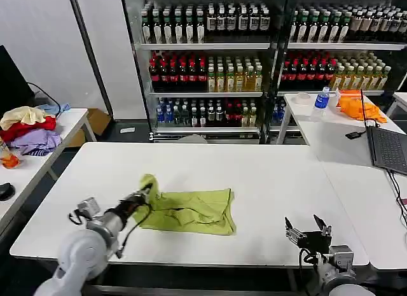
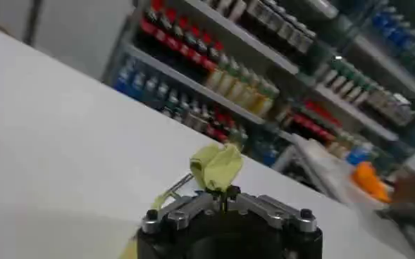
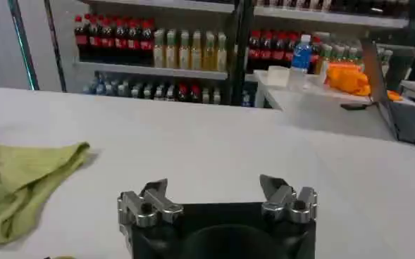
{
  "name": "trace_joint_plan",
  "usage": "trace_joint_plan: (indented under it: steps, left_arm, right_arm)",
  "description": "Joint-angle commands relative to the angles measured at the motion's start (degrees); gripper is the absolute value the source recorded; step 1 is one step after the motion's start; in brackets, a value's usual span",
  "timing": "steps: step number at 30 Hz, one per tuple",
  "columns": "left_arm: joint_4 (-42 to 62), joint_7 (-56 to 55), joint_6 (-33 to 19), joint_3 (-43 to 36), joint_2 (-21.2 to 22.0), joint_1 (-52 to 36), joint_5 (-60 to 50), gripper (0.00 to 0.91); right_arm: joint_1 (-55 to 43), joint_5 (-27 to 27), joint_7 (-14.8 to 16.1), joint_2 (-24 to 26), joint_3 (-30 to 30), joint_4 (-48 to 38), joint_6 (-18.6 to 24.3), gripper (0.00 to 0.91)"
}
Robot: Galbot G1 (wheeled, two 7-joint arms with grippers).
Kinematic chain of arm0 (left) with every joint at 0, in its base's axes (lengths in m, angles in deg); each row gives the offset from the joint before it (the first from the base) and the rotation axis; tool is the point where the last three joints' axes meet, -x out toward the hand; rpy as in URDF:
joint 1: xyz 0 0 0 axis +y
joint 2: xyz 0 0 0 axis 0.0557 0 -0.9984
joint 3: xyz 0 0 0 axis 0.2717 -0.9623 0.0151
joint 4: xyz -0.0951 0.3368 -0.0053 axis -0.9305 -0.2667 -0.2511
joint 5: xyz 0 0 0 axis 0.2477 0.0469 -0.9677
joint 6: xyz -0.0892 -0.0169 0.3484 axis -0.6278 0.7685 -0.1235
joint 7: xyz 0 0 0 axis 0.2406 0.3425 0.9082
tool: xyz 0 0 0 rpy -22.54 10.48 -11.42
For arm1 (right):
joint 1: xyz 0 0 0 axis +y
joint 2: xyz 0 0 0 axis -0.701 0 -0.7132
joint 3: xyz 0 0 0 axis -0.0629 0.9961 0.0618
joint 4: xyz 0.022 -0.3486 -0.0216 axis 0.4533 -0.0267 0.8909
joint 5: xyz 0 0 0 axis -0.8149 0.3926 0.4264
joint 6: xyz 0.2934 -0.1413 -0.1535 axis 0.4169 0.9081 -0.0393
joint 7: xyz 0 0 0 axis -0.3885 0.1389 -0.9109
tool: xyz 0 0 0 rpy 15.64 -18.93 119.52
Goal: Fold and organize the clothes.
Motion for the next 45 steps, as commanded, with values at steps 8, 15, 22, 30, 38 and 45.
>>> trace_joint_plan:
  steps: [8, 15, 22, 30, 38, 45]
  left_arm:
    - [10.18, -0.34, 0.1, -16.85, 13.48, -10.53, -1.57, 0.02]
    - [10.73, 1.54, 1.2, -18.08, 13.08, -10.79, -5.48, 0.907]
    - [5.84, 3.48, -0.02, -17.33, 11.69, -9.96, -6.42, 0.907]
    - [-0.5, 3.05, -0.02, -11.92, 7.1, -4.93, -5.18, 0.907]
    - [3.91, 2.0, 1.02, -1.83, 0.67, 0.22, -10.39, 0.907]
    - [8.72, 4.91, 1.43, -1.12, -1.2, 2.94, -16.86, 0.907]
  right_arm:
    - [-1.16, -0.02, -0.02, 0.37, 0.92, -1.3, 0.22, 0.907]
    - [-2.17, -0.01, 0.02, 0.46, 1.74, -1.56, 0.11, 0.907]
    - [-2.68, 0.02, -0.03, 0.4, 2.13, -1.62, -0.05, 0.907]
    - [-2.41, 0.36, -0.14, 0.09, 2.11, -1.07, -0.23, 0.907]
    - [-2.08, 0.97, -0.12, -0.55, 2.35, -0.78, -0.14, 0.907]
    - [-1.45, 1.28, -0.11, -0.75, 2.2, -0.3, -0.07, 0.907]
